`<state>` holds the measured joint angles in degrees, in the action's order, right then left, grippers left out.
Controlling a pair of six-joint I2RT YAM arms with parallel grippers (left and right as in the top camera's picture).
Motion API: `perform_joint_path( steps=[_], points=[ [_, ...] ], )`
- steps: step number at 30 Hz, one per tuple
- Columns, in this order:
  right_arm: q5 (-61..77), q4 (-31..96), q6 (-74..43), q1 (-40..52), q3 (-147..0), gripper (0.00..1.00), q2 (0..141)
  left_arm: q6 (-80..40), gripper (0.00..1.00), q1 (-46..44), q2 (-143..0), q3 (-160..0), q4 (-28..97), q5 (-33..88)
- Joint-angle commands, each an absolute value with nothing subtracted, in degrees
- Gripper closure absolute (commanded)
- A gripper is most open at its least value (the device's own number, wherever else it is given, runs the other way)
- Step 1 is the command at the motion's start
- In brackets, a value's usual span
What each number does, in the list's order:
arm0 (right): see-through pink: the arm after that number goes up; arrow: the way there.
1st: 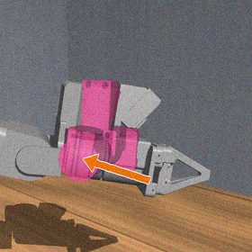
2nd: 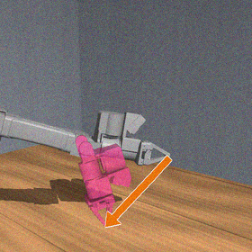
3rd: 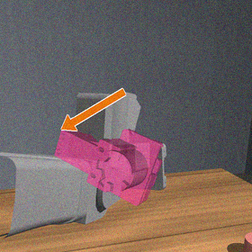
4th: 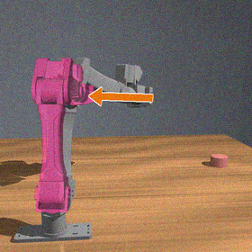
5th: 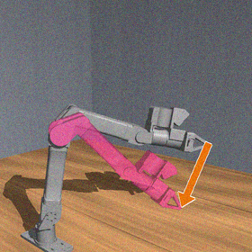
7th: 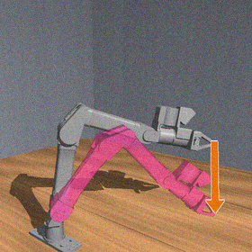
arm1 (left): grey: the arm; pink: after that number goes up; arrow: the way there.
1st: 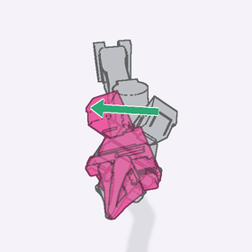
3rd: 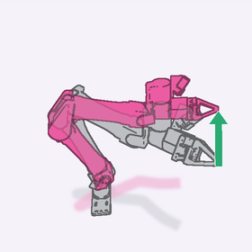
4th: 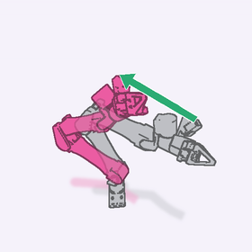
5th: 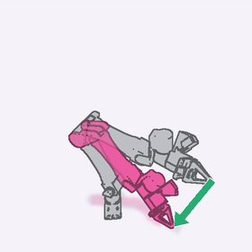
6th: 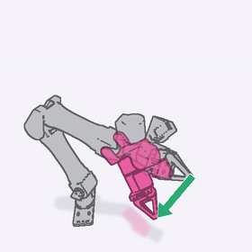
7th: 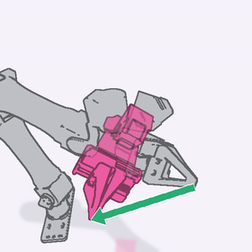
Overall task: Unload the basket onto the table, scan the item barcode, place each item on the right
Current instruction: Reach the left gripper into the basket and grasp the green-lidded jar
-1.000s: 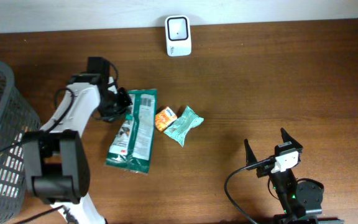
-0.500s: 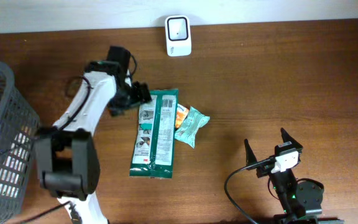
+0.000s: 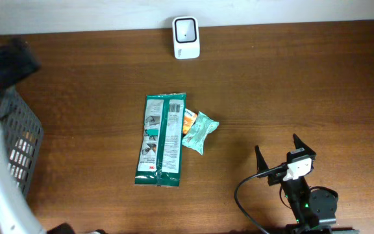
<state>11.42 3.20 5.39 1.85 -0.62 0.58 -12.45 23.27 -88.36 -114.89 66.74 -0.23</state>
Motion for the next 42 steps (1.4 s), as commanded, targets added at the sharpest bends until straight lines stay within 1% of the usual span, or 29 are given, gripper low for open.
perform_joint_path(
  steps=[1, 3, 5, 7, 9, 10, 11, 12, 16, 18, 22, 24, 27, 32, 37, 42],
  points=[
    [11.6, 3.49, 5.58, 1.48, -0.32, 0.02, 0.21, -14.72, 0.0, 37.67, -87.53, -114.56, 68.88, -1.76],
    [11.6, 3.49, 5.58, 1.48, -0.32, 0.02, 0.21, -15.4, 0.0, 44.62, -88.03, -110.5, 68.16, -1.76],
    [11.6, 3.49, 5.56, 1.48, -0.32, 0.02, 0.21, -15.38, 0.0, 48.73, -88.75, -105.95, 66.52, -2.09],
    [11.6, 3.49, 5.58, 1.48, -0.32, 0.02, 0.21, -15.35, 0.0, 52.07, -90.19, -100.2, 63.88, -4.67],
    [11.6, 3.49, 5.56, 1.48, -0.32, 0.02, 0.21, -15.29, 0.0, 53.41, -92.01, -96.44, 62.17, -7.81],
    [11.6, 3.49, 5.56, 1.48, -0.32, 0.02, 0.21, -14.35, 0.05, 53.93, -93.34, -94.89, 61.54, -10.04],
    [11.6, 3.49, 5.56, 1.48, -0.32, 0.02, 0.21, -13.17, 0.08, 54.59, -95.07, -93.54, 60.64, -12.97],
    [11.6, 3.49, 5.58, 1.48, -0.32, 0.02, 0.21, -13.17, 0.09, 55.18, -96.62, -92.6, 60.07, -14.94],
    [11.6, 3.49, 5.56, 1.48, -0.32, 0.02, 0.21, -13.13, 0.05, 57.06, -102.35, -91.55, 57.36, -17.67],
    [11.6, 3.49, 5.56, 1.48, -0.32, 0.02, 0.21, -10.76, 0.04, 57.71, -105.21, -91.55, 55.66, -18.35],
    [11.6, 3.49, 5.56, 1.48, -0.32, 0.02, 0.21, -10.55, 0.02, 58.08, -106.96, -91.15, 53.82, -23.09],
    [11.6, 3.49, 5.56, 1.48, -0.32, 0.02, 0.21, -10.0, 0.02, 58.72, -107.44, -89.62, 50.81, -23.4],
    [11.6, 3.49, 5.56, 1.48, -0.32, 0.02, 0.21, -6.74, 0.03, 58.74, -107.85, -86.89, 46.48, -23.42],
    [11.6, 3.49, 5.56, 1.48, -0.32, 0.02, 0.21, -6.68, 0.03, 59.18, -108.25, -82.85, 41.28, -24.03],
    [11.6, 3.49, 5.56, 1.48, -0.32, 0.01, 0.21, -6.7, 0.03, 59.72, -110.5, -82.21, 40.47, -23.97],
    [11.6, 3.49, 5.56, 1.48, -0.32, 0.02, 0.21, -6.72, 0.06, 59.81, -112.68, -82.21, 39.88, -23.81]
  ],
)
